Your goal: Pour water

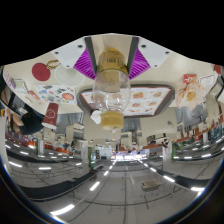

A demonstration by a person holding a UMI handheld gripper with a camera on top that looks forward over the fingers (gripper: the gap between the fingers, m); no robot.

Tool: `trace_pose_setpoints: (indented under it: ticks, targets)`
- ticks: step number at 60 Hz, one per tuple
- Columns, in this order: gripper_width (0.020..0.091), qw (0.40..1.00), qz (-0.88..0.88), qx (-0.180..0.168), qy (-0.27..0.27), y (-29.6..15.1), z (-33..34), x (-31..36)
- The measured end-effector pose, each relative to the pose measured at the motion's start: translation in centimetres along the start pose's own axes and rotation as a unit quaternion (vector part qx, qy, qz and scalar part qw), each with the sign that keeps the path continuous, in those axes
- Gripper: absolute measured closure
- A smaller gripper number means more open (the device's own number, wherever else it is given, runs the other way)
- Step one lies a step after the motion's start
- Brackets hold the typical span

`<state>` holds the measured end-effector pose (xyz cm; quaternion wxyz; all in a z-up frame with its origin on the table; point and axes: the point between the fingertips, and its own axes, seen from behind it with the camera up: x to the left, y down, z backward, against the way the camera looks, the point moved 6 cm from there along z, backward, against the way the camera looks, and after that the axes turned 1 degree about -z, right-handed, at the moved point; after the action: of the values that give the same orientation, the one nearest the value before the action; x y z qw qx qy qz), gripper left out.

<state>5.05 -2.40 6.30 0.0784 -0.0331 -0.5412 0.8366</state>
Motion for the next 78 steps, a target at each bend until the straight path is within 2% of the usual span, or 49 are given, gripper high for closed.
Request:
trace_pose_setpoints:
  ticks: [10, 11, 13, 14, 26, 34, 40, 48, 61, 62, 69, 72, 78]
  targets:
    - [0.0646, 1.000, 0.014, -0.001, -0.014, -0.1, -0.3, 0.3]
    - [0.0690, 1.000, 0.016, -0.001, -0.018, -0.1, -0.3, 0.4]
    - [0.0691, 1.000, 0.017, 0.002, -0.024, 0.0, -0.3, 0.6]
    - [0.0715, 0.999, 0.019, 0.003, -0.027, 0.0, -0.3, 0.7]
    - [0.0714, 0.998, 0.019, 0.008, -0.054, -0.8, 1.2, 2.5]
    - [0.0715, 0.985, -0.134, 0.007, -0.111, -4.3, 3.1, 4.0]
    - [0.0716, 0.936, -0.309, 0.019, -0.168, -6.8, 3.9, 3.9]
    - [0.0717, 0.815, -0.531, 0.042, -0.229, -7.8, 2.9, 2.7]
    - [0.0718, 0.623, -0.734, 0.082, -0.258, -6.3, 1.0, 0.8]
    - [0.0718, 0.607, -0.745, 0.089, -0.262, -6.5, 2.5, 0.8]
    - [0.0717, 0.563, -0.778, 0.097, -0.263, -5.4, 0.6, 0.7]
    - [0.0717, 0.559, -0.779, 0.105, -0.263, -5.0, 2.4, 0.6]
    - [0.0717, 0.574, -0.768, 0.113, -0.260, -5.4, 0.7, 0.9]
